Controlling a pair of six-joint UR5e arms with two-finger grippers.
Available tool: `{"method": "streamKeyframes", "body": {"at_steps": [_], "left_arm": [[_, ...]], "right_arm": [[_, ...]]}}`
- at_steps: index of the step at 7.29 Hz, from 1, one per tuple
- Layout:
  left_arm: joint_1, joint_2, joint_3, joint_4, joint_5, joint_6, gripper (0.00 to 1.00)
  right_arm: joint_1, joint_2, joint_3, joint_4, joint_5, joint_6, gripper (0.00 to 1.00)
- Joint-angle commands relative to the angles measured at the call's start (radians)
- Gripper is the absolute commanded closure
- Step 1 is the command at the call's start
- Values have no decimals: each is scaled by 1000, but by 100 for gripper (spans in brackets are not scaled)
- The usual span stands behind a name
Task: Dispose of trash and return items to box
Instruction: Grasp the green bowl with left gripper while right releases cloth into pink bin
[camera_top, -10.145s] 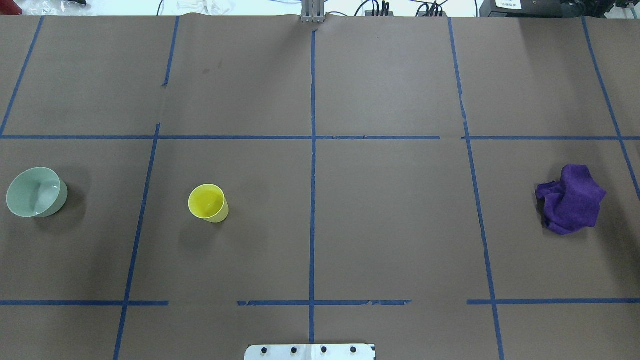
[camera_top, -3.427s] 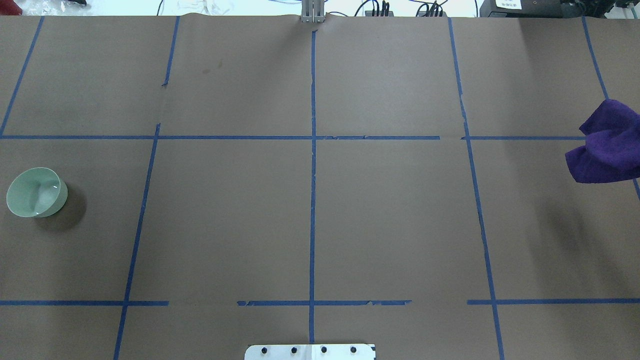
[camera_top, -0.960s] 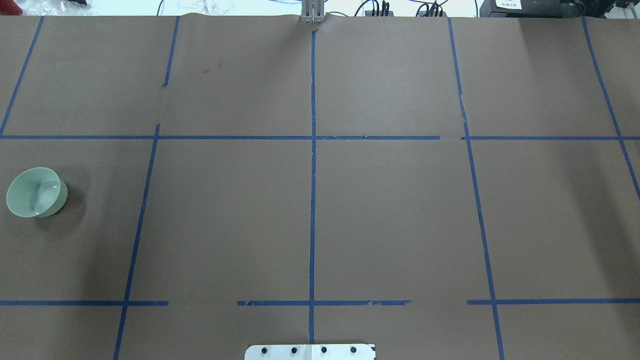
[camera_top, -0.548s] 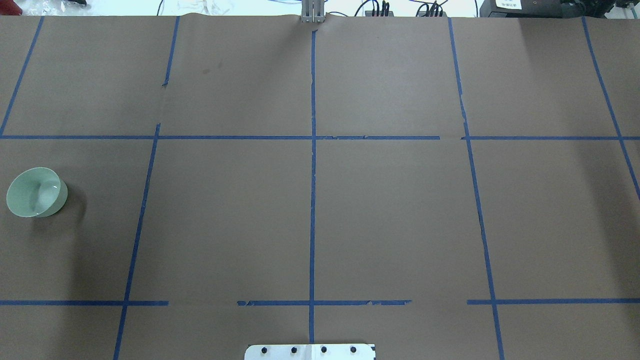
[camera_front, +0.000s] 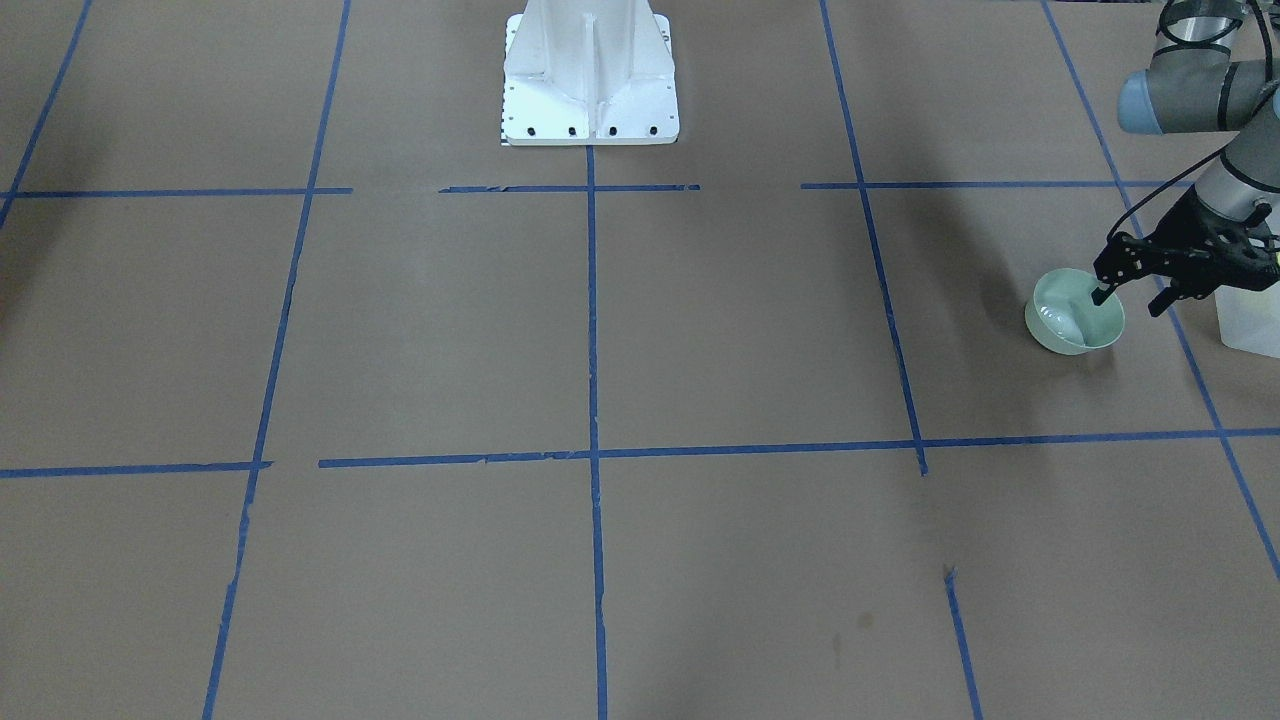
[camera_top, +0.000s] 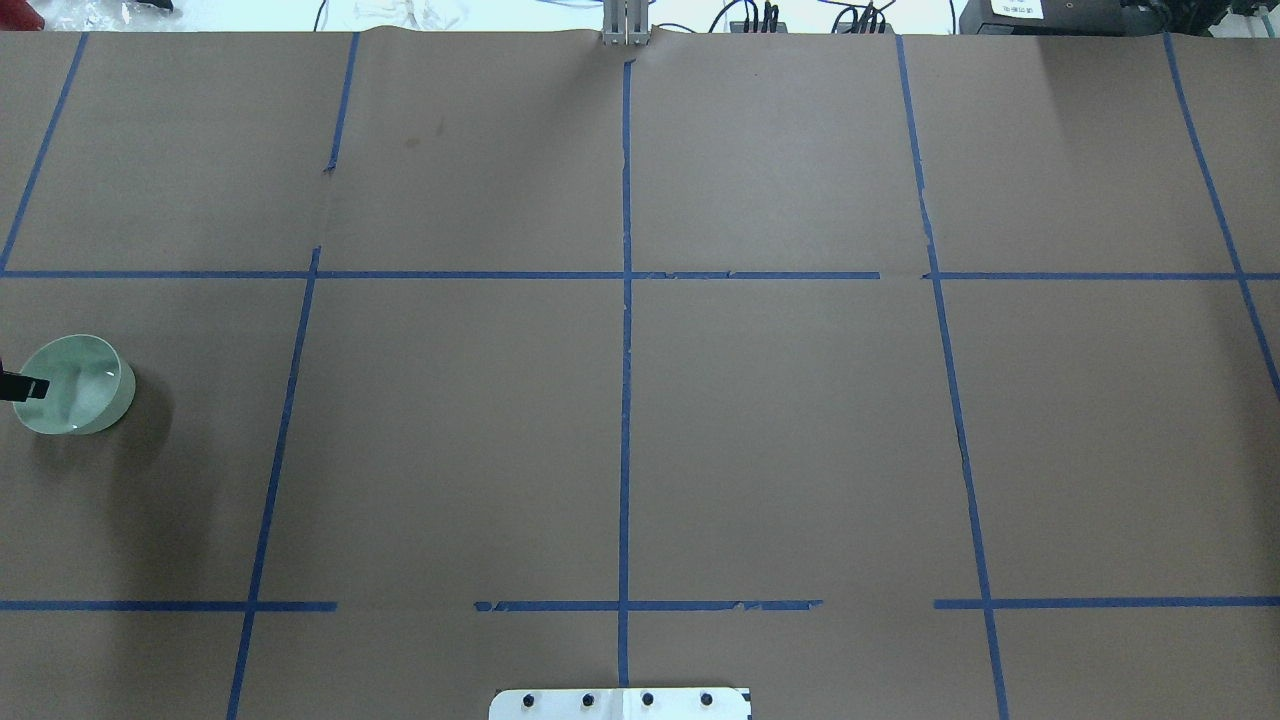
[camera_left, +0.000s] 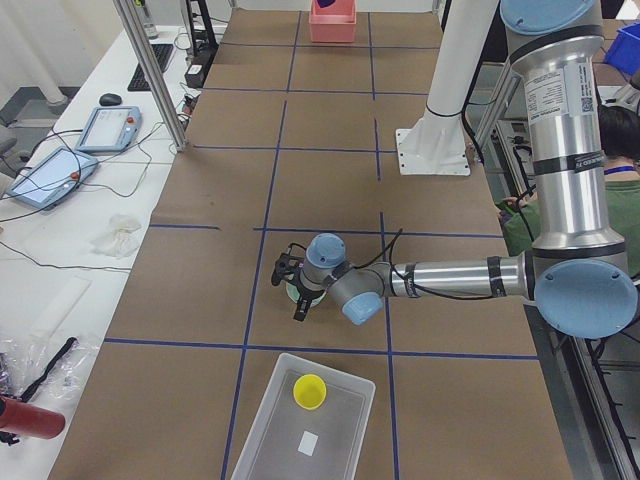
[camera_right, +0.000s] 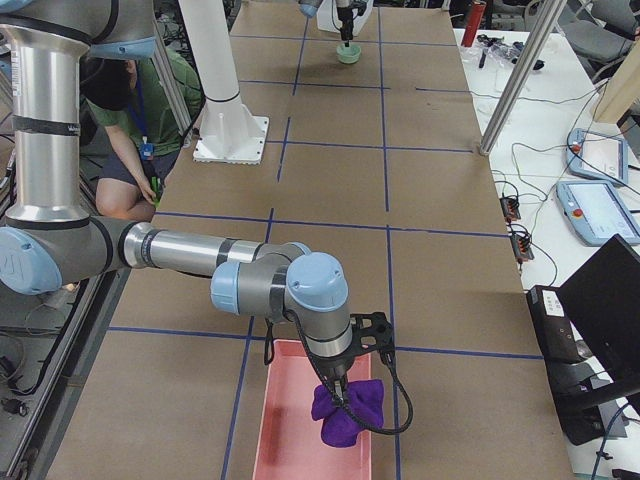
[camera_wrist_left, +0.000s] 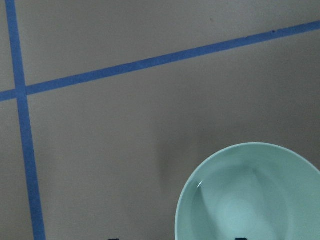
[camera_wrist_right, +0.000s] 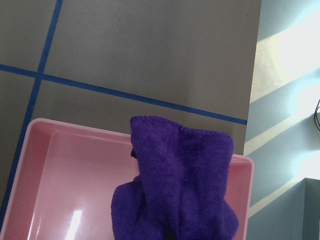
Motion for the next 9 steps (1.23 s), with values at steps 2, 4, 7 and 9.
{"method": "streamKeyframes", "body": {"at_steps": [2,4,7,9], "left_arm": [[12,-23,57,-46,0,2,100],[11,-23,18,-31,-58,-7,100],[-15,-9,-77,39,-266,-9,100],[-69,-20,-165,171,-325,-7,100]], "right_arm": [[-2,2,-24,24,-34,0,100],[-9,3,-30,22,-51,0,47],[-10,2,-29,21,-37,17,0],[-31,2,-23,11,58,59,0]]}}
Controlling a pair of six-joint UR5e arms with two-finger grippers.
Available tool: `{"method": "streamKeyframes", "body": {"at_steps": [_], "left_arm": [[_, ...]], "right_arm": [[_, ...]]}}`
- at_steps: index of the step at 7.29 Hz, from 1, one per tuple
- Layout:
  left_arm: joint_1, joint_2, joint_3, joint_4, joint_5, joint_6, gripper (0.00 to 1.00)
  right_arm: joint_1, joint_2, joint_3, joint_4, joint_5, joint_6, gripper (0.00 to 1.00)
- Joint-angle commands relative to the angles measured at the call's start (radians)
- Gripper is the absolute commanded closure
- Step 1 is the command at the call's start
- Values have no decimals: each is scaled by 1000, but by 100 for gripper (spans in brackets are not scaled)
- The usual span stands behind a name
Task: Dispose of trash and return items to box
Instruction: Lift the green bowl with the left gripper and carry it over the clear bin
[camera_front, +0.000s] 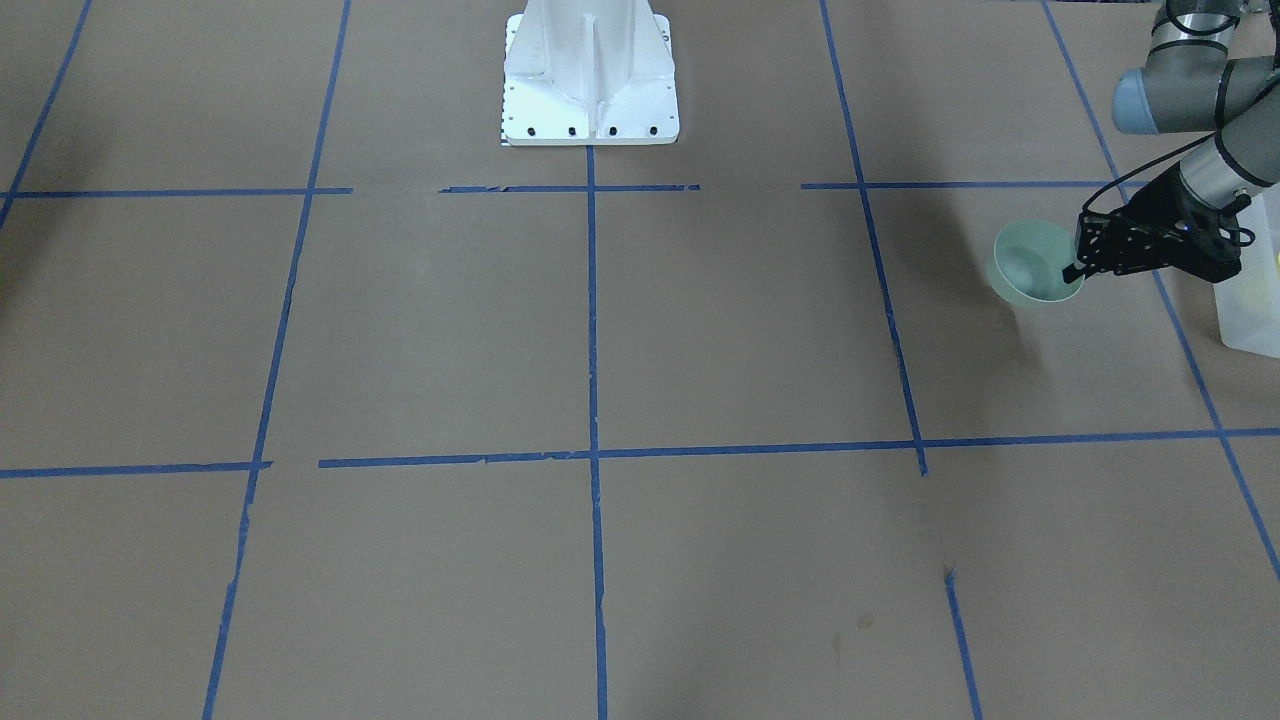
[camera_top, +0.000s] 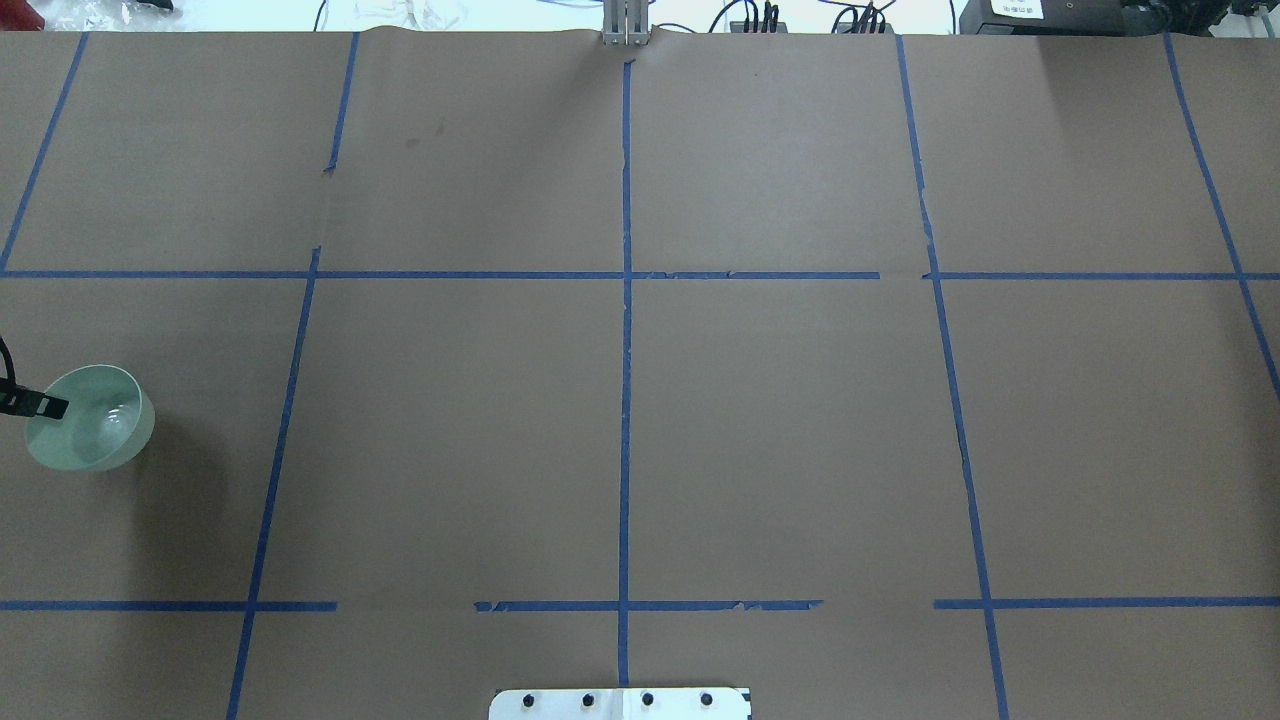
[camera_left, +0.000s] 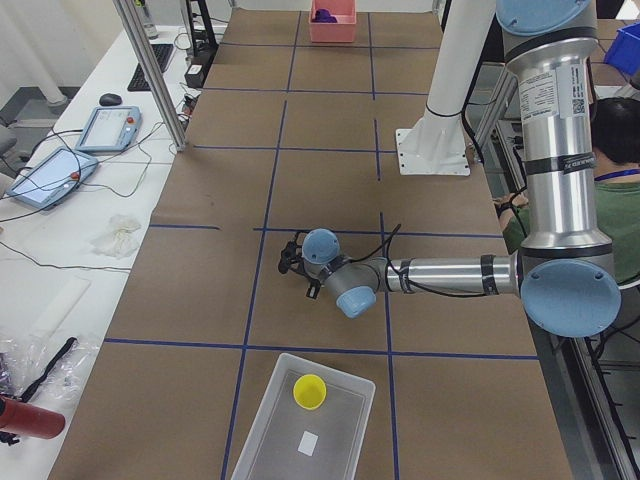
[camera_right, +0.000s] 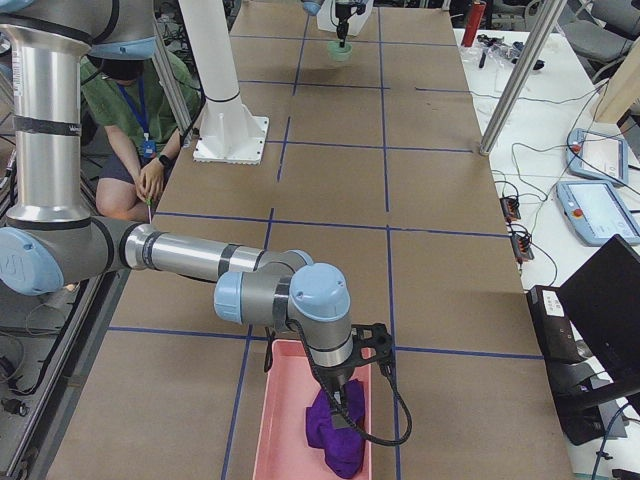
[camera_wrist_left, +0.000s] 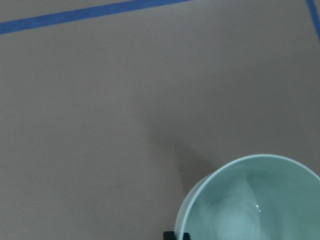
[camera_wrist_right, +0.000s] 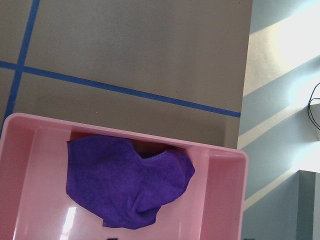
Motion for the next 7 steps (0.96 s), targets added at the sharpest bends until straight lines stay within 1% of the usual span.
{"method": "streamKeyframes", "body": {"at_steps": [1,2,3,4,5,6,7], "left_arm": [[-32,-4,-94,110,-44,2,100],[-49,-1,-107,112,-41,13,100],[-86,2,-105,112,-36,34,100],[-135,5,-102,135,-35,110,100],[-185,4,-107,219,-30,228,100],[-254,1,-105,318,-25,376,100],[-325,-2,-92,413,-3,524,100]], "right_arm": [[-39,-2,20,-6,120,92,0],[-79,-5,49,-6,158,211,0],[-123,-23,118,-6,161,316,0],[-149,-34,165,-6,175,370,0],[-180,-35,195,-4,207,460,0],[-186,-35,210,2,264,505,0],[-186,-35,209,7,302,507,0]]}}
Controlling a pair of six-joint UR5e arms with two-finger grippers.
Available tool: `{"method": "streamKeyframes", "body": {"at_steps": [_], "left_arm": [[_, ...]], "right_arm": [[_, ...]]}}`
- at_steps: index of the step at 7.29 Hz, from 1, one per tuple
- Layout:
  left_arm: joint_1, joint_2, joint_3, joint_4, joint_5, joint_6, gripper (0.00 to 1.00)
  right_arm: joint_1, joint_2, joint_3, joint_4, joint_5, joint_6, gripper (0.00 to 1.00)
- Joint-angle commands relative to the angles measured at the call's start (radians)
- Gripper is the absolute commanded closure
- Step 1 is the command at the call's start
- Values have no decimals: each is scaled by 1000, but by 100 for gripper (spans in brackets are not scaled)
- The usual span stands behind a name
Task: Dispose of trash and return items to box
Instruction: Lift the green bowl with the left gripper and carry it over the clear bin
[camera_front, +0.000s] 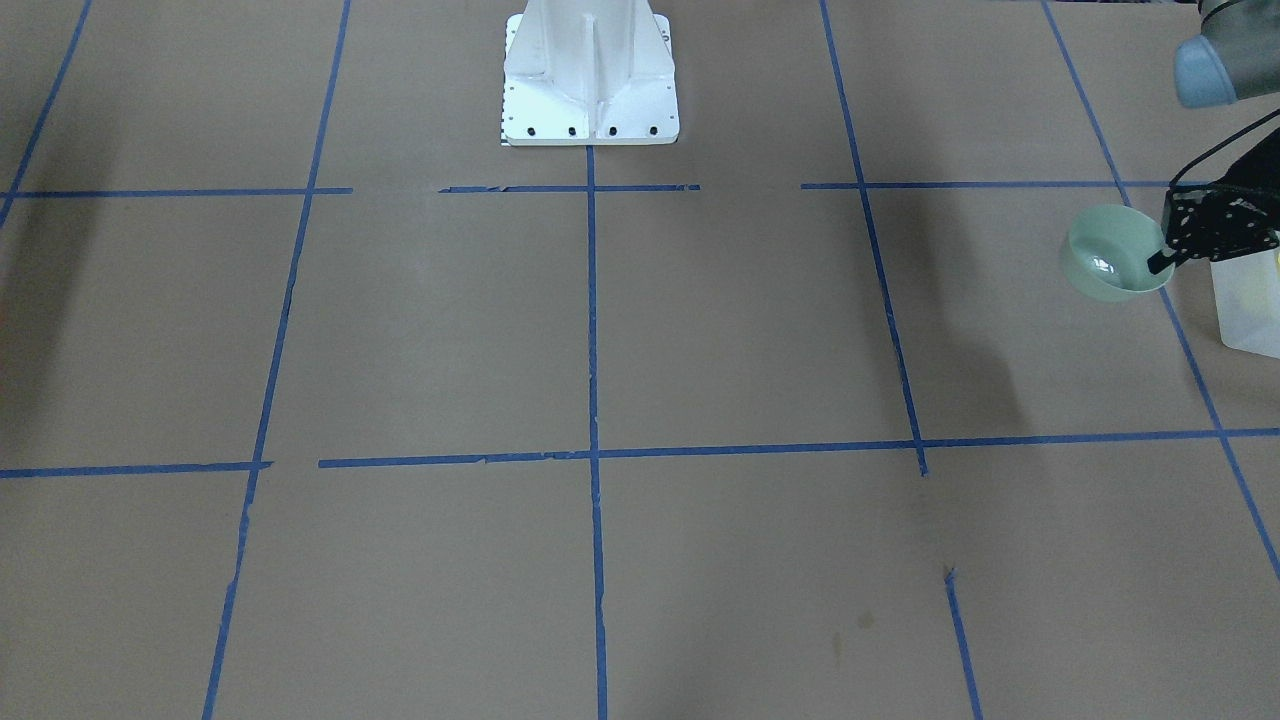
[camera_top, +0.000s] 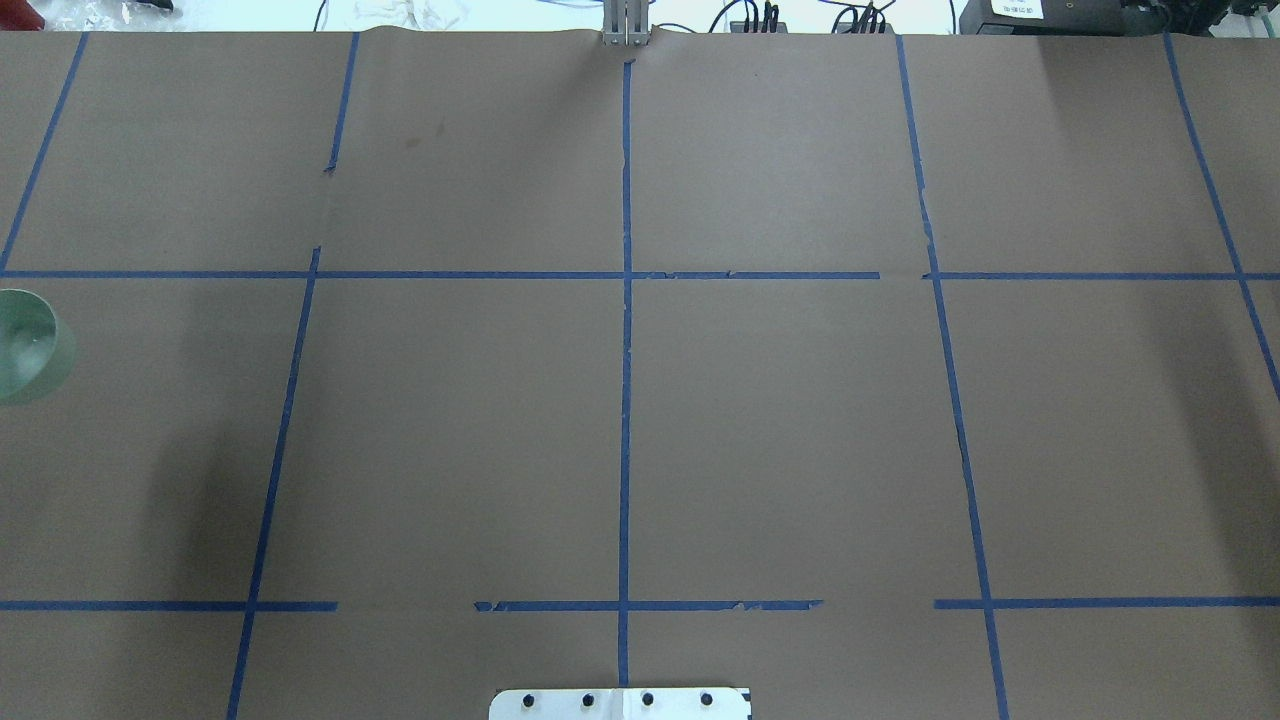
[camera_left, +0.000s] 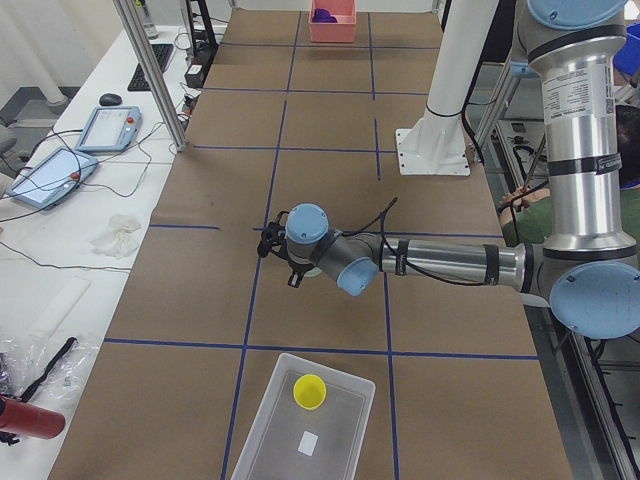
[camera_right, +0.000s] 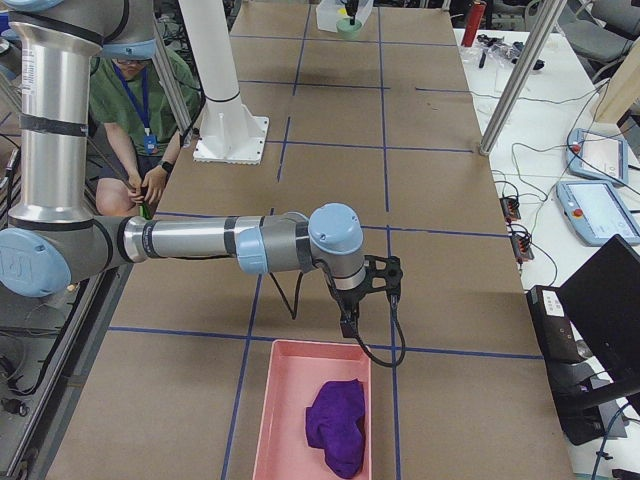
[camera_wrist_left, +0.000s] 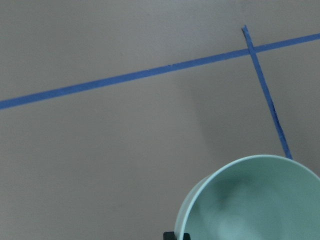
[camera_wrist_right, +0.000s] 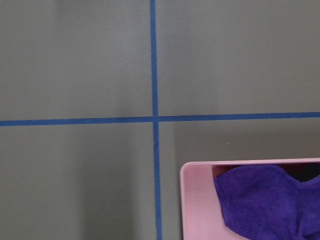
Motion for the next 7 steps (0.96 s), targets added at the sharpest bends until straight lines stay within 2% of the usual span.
{"method": "streamKeyframes", "body": {"at_steps": [1,2,3,4,7], "left_arm": [[-216,-19,67,244,46,348,100],[-330,-93,195,307,66,482,100],[-407,-150,351,315,74,544,100],[-464,-172,432,314,110,539,100],[-507,-172,524,271,207,525,100]], "right_arm": [[-14,7,9,7,57,17,0],[-14,5,14,9,59,14,0],[-26,5,15,3,88,21,0],[-40,1,20,1,99,21,0],[-78,5,23,4,97,14,0]]}}
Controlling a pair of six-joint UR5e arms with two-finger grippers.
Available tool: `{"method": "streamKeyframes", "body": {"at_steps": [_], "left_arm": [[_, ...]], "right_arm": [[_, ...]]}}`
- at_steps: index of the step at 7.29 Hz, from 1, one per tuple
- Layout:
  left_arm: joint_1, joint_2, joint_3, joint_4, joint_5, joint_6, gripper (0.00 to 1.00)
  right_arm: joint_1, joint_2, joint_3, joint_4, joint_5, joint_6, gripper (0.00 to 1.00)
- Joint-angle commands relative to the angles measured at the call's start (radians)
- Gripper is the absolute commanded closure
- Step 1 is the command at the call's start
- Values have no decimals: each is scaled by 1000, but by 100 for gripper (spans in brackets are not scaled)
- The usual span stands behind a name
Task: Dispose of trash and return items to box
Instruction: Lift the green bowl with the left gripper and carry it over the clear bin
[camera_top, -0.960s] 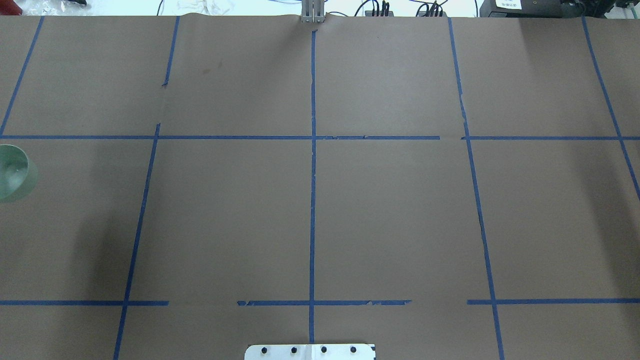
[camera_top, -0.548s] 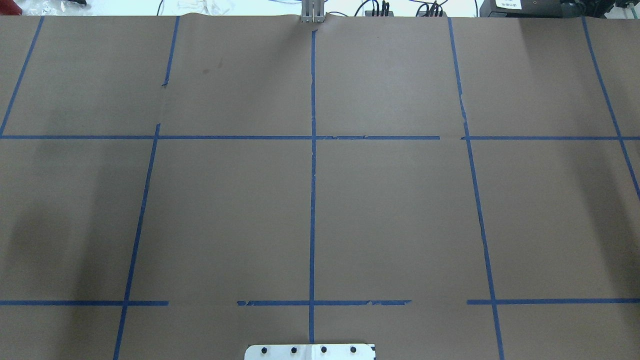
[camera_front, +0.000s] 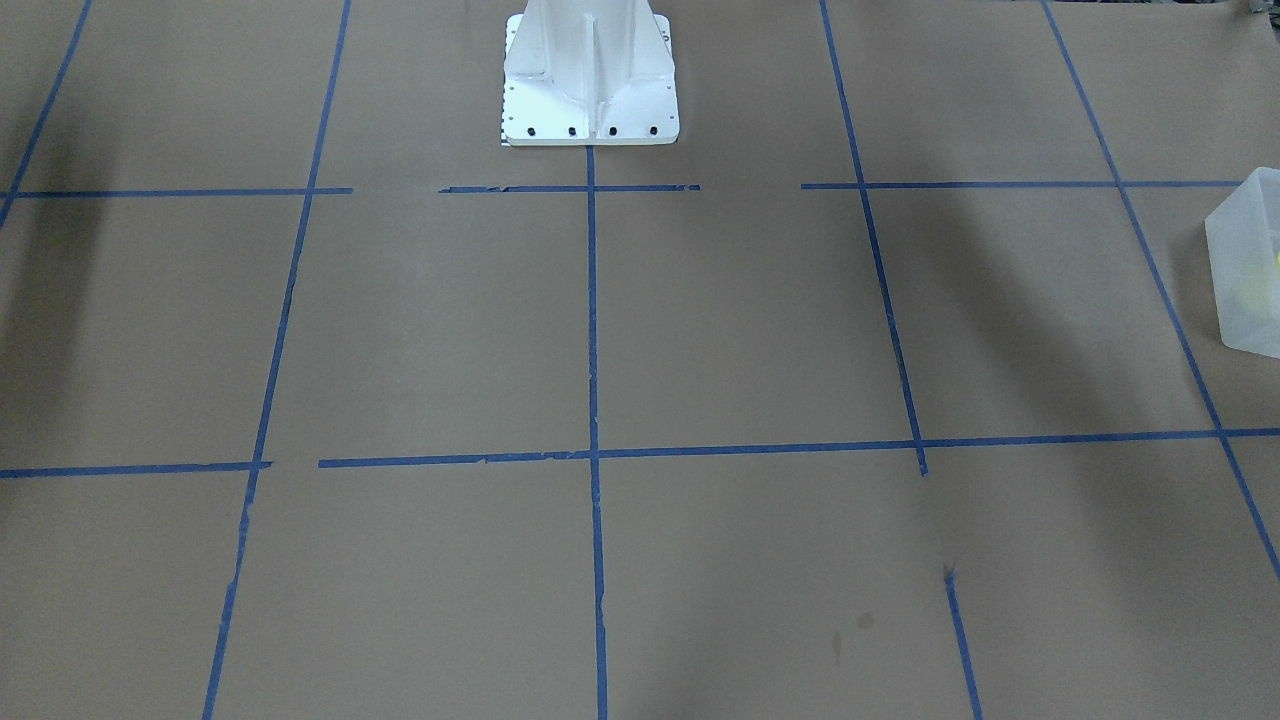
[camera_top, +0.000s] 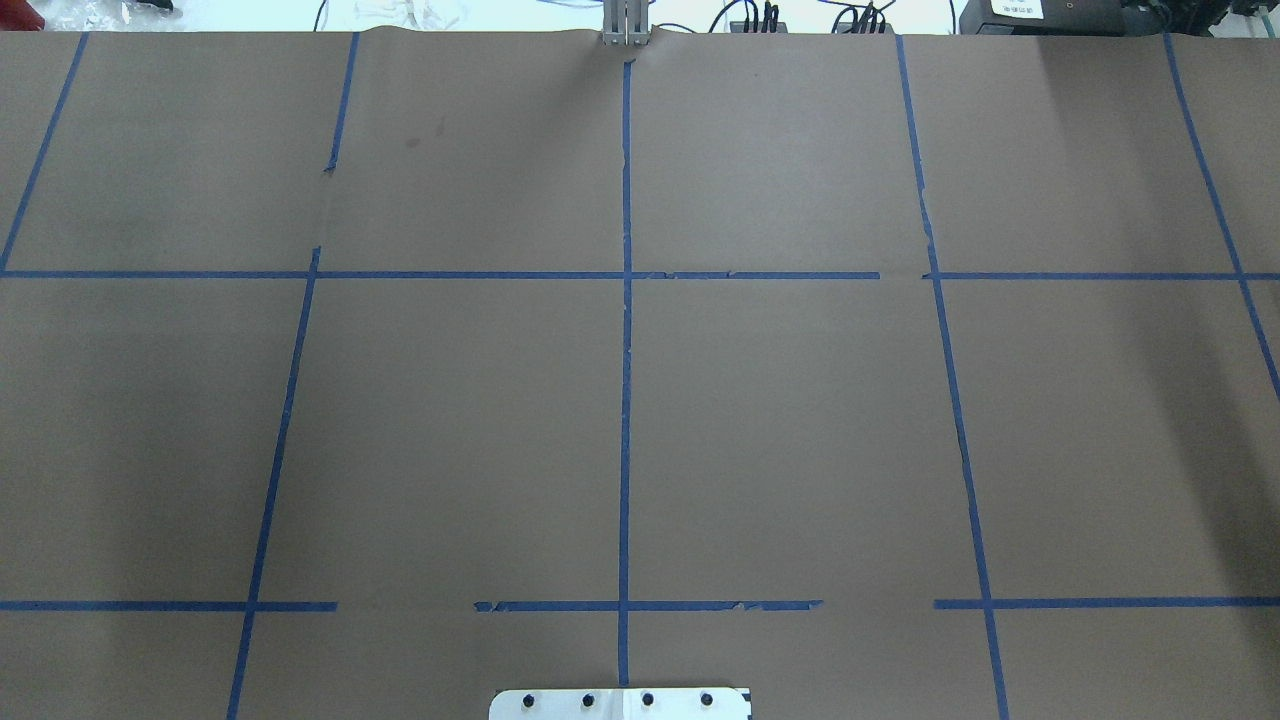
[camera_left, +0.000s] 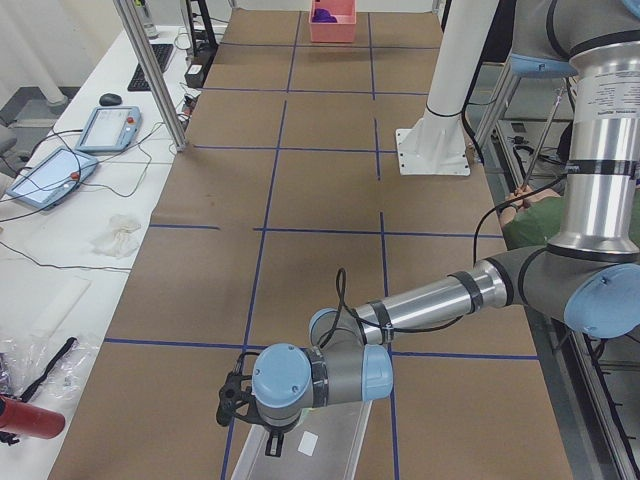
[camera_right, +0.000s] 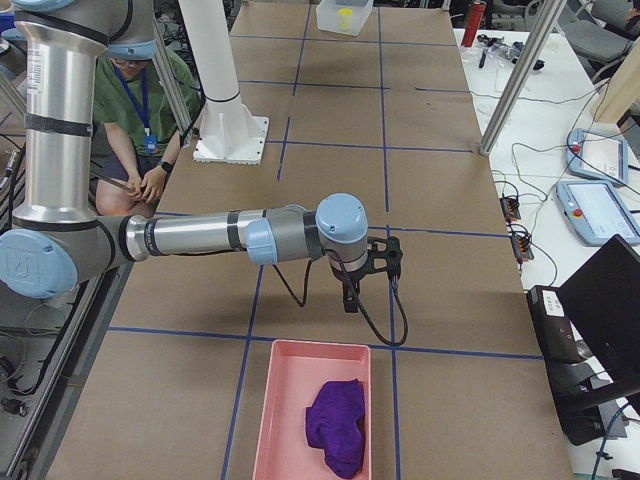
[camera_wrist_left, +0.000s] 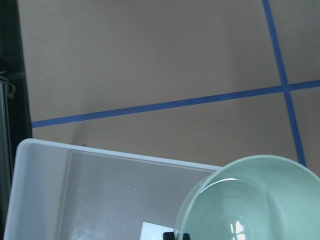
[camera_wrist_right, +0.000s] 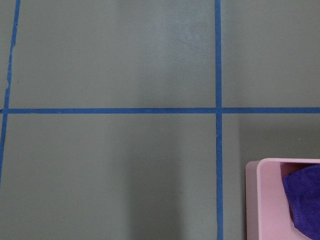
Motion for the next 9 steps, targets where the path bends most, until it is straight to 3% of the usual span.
{"method": "streamKeyframes", "body": {"at_steps": [1,3,4,5,7,9], "left_arm": [[-14,0,64,-52,75,-24,100],[-15,1,77,-82,88,-23,100],[-15,3,75,-83,88,-23,10],[-15,10,74,-107,89,-20,0],[-17,10,72,-138,109,-15,0],[-17,26,-51,-128,135,-26,0]], "right_arm": [[-10,2,5,1,0,-4,0],[-10,3,9,1,0,-4,0],[-10,5,9,1,0,-4,0],[-10,7,18,1,-1,-4,0],[-10,7,28,1,-1,-4,0],[-10,7,31,1,-4,-5,0]]}}
